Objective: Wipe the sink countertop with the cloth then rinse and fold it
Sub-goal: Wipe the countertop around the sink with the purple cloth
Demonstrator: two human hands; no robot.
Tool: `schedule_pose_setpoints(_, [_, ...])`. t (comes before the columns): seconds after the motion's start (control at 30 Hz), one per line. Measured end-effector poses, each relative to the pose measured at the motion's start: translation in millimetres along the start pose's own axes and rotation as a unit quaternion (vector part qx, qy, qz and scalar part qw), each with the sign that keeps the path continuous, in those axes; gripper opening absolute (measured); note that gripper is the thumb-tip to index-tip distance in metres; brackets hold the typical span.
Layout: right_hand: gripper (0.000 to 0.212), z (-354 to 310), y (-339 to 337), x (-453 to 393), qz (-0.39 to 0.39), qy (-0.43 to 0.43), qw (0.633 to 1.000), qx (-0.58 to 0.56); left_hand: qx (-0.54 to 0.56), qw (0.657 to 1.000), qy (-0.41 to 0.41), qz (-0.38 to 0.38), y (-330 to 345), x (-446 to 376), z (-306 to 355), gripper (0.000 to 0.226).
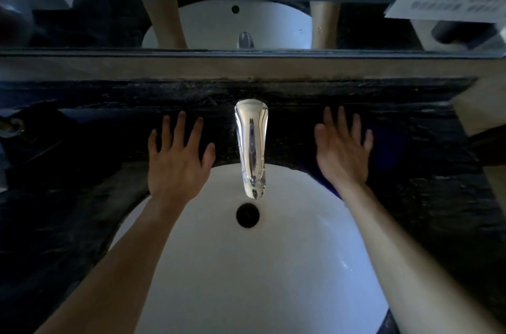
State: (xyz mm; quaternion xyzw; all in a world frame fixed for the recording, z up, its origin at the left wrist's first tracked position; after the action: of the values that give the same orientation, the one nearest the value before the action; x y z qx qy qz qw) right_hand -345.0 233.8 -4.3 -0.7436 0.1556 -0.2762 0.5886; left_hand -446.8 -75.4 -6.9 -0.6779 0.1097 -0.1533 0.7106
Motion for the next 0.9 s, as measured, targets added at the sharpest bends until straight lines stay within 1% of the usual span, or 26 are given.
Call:
schedule_pose_setpoints(0.1, [0.067,-62,11,9,-0.004,-0.073,0.997,0.023,-0.006,1.000,0.005,0.016,-1,1,0,0.063])
schedule_pose_setpoints(0.17, [0.062,-89,20,17,-0.003,-0.130,0.990,0.051,-0.007,1.000,0.001,0.022,-2,1,-2,0.063])
schedule_pose_setpoints(0.27, [0.062,-87,26,18,-0.016,-0.198,0.977,0.073,-0.006,1.000,-0.003,0.028,-1,1,-2,0.063])
schedule_pose_setpoints(0.33, [0.062,-69,21,15,-0.012,-0.210,0.974,0.083,0.002,0.999,-0.005,0.033,-1,3,-6,0.063])
schedule_pose_setpoints(0.4, [0.062,-41,17,9,-0.016,-0.186,0.979,0.085,0.001,0.999,-0.004,0.034,0,5,-8,0.063])
schedule_pose_setpoints(0.5, [0.063,14,8,6,-0.019,-0.125,0.990,0.067,-0.001,1.000,0.004,0.028,2,4,-6,0.063])
schedule_pose_setpoints(0.67, [0.062,96,-7,14,-0.025,-0.063,0.997,0.039,0.009,0.999,0.009,0.046,2,4,-5,0.061])
schedule_pose_setpoints(0.8, [0.061,144,-5,50,-0.043,-0.026,0.999,0.017,0.025,0.999,0.016,0.044,5,4,-3,0.062])
schedule_pose_setpoints(0.9, [0.062,167,3,96,-0.048,-0.018,0.999,0.015,0.023,0.998,0.018,0.062,5,6,-5,0.060])
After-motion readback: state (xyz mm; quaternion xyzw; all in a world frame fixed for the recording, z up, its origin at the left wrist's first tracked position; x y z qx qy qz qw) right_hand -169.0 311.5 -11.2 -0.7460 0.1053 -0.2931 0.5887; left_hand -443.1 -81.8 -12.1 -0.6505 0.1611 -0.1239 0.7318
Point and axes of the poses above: each hand's wrist, its own x-axis away from the middle knuckle, its own y-axis out of the palm, z = x × y, the point moved 10 cm from there along -x, towards the middle knuckle, and after that the axes turned 8 degrees about -z, right-handed, at the moved point
